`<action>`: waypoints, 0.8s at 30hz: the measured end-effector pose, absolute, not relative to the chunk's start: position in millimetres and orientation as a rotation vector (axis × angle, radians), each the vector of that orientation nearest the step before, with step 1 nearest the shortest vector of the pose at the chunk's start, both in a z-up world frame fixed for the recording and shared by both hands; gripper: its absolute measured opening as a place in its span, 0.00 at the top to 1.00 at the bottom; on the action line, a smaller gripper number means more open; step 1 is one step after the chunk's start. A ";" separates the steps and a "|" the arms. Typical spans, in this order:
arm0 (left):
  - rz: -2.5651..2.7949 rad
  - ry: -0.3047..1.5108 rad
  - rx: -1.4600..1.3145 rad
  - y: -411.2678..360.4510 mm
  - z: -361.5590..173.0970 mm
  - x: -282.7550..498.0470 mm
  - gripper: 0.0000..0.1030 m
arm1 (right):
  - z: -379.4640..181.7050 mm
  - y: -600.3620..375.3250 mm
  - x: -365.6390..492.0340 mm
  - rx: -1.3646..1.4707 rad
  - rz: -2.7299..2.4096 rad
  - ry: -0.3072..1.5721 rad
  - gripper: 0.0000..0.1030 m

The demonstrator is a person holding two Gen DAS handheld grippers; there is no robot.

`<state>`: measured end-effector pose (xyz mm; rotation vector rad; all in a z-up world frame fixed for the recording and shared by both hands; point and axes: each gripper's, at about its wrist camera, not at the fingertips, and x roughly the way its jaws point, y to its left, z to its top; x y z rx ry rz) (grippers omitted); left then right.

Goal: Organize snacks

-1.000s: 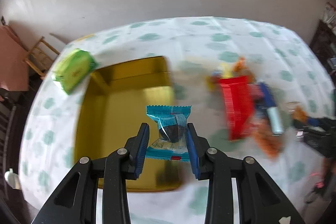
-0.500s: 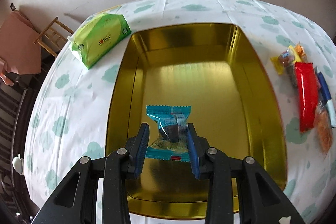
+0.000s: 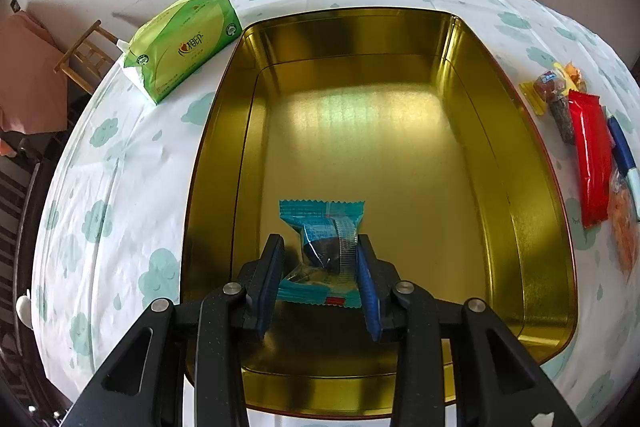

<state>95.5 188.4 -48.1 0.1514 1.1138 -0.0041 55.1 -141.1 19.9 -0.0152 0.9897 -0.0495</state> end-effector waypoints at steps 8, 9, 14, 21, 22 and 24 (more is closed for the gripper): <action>-0.004 1.113 0.154 189.0 -47.8 89.4 0.68 | 27.6 -82.7 66.7 -0.024 0.090 0.983 0.62; -0.007 1.113 0.154 188.9 -47.6 88.1 0.68 | 26.7 -74.2 68.7 -0.028 0.108 0.986 0.62; -0.011 1.119 0.139 190.5 -47.1 80.3 0.68 | 22.8 -44.2 74.7 -0.017 0.174 1.003 0.62; -0.014 1.114 0.120 191.8 -45.9 70.9 0.68 | 22.9 -2.3 81.1 -0.023 0.271 1.009 0.61; -0.011 1.114 0.119 192.4 -45.8 69.1 0.68 | 23.7 3.1 81.7 -0.027 0.285 1.006 0.61; -0.003 1.116 0.116 193.3 -45.4 65.0 0.68 | 24.9 12.9 83.2 -0.031 0.308 1.004 0.61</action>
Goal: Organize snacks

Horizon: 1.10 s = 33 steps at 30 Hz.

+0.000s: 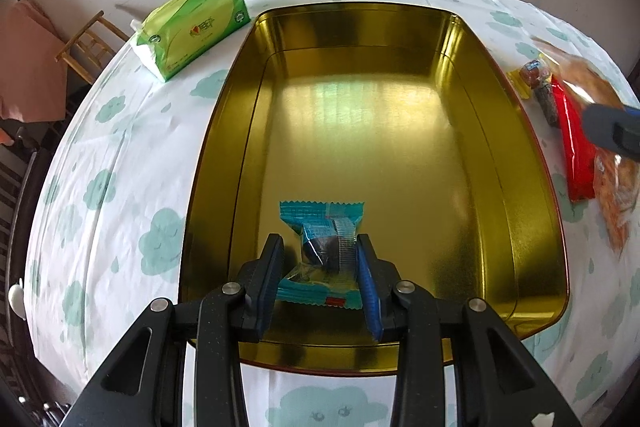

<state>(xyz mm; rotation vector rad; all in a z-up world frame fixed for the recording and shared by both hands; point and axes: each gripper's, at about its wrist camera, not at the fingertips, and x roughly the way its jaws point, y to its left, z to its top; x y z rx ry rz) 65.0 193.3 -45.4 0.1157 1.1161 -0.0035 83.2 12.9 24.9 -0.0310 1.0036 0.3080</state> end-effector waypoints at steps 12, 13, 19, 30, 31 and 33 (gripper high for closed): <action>-0.003 1.126 0.105 192.4 -45.9 49.6 0.67 | 18.4 47.0 79.8 -0.050 0.381 1.025 0.61; -0.002 1.122 0.105 192.1 -45.5 50.2 0.67 | 17.8 47.7 79.2 -0.053 0.381 1.026 0.61; -0.015 1.085 0.089 190.7 -34.3 54.5 0.49 | 16.6 48.9 78.5 -0.054 0.381 1.030 0.61; 0.057 0.928 0.018 235.0 28.5 46.1 0.29 | 12.3 55.9 76.8 -0.058 0.388 1.045 0.61; 0.089 0.921 0.008 244.0 31.9 45.7 0.29 | 11.0 59.4 76.3 -0.059 0.395 1.049 0.61; 0.139 0.916 -0.018 260.8 36.2 44.2 0.29 | 7.9 67.4 74.9 -0.065 0.408 1.056 0.61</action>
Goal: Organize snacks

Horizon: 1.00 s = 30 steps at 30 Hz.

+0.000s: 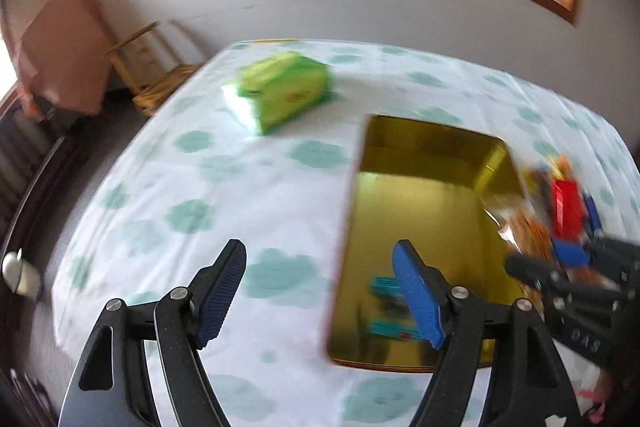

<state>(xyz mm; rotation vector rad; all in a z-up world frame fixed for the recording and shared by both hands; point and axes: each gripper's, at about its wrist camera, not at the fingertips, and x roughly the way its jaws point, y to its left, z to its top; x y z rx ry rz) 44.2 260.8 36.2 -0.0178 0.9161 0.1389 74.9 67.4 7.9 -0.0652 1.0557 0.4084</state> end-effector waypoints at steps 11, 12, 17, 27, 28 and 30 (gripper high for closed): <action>0.265 0.966 -0.119 312.3 27.1 31.8 0.29 | -21.4 115.7 76.1 -0.152 0.424 1.104 0.61; 0.263 0.972 -0.121 312.9 25.6 31.5 0.29 | -23.8 117.7 76.7 -0.157 0.423 1.108 0.61; 0.258 0.982 -0.126 310.3 23.8 29.2 0.29 | -30.9 121.5 78.9 -0.171 0.420 1.115 0.61; 0.208 0.974 -0.110 282.1 30.2 31.6 0.29 | 10.5 87.1 70.6 -0.084 0.447 1.011 0.49; 0.199 0.973 -0.107 277.1 31.0 32.6 0.29 | 15.0 79.6 70.8 -0.073 0.441 1.000 0.49; 0.175 0.970 -0.100 266.1 32.6 34.8 0.29 | 25.6 54.4 71.8 -0.047 0.398 0.973 0.48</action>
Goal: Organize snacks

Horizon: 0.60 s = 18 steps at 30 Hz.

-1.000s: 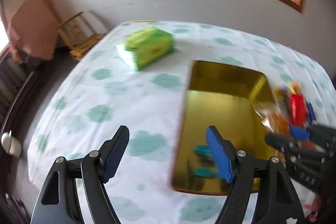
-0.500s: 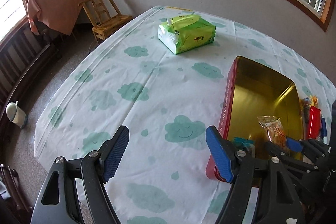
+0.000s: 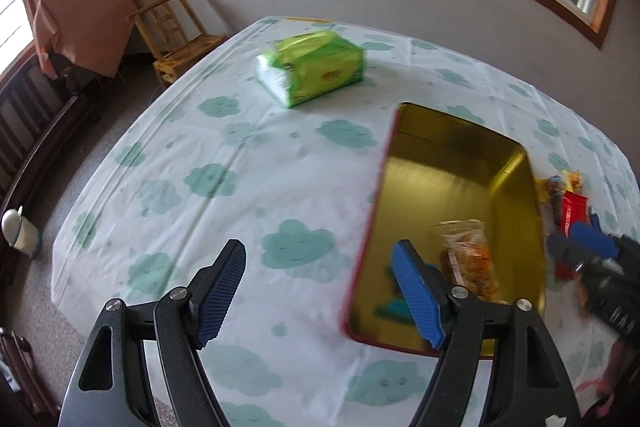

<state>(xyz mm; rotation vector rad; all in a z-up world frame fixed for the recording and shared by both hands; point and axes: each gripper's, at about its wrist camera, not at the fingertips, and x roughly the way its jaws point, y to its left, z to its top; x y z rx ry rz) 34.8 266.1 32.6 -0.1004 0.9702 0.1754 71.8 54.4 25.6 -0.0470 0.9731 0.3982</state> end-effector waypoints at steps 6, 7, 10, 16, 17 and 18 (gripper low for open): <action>0.092 0.970 -0.066 224.6 35.5 40.4 0.29 | 34.9 -24.1 86.7 0.010 0.225 0.953 0.47; 0.073 0.970 -0.054 215.9 35.9 41.7 0.29 | 34.0 -39.7 90.3 0.013 0.183 0.953 0.47; 0.032 0.963 -0.028 193.8 38.1 44.7 0.29 | 27.4 -81.2 99.9 0.033 0.090 0.969 0.47; -0.038 0.978 0.005 150.7 36.6 52.2 0.29 | -3.4 -132.6 112.1 0.033 -0.026 1.038 0.47; -0.049 0.981 0.009 144.5 36.2 53.2 0.29 | -9.9 -138.8 113.5 0.047 -0.026 1.050 0.47; -0.060 0.984 0.014 137.8 35.5 54.3 0.29 | -16.8 -145.0 114.6 0.056 -0.029 1.063 0.46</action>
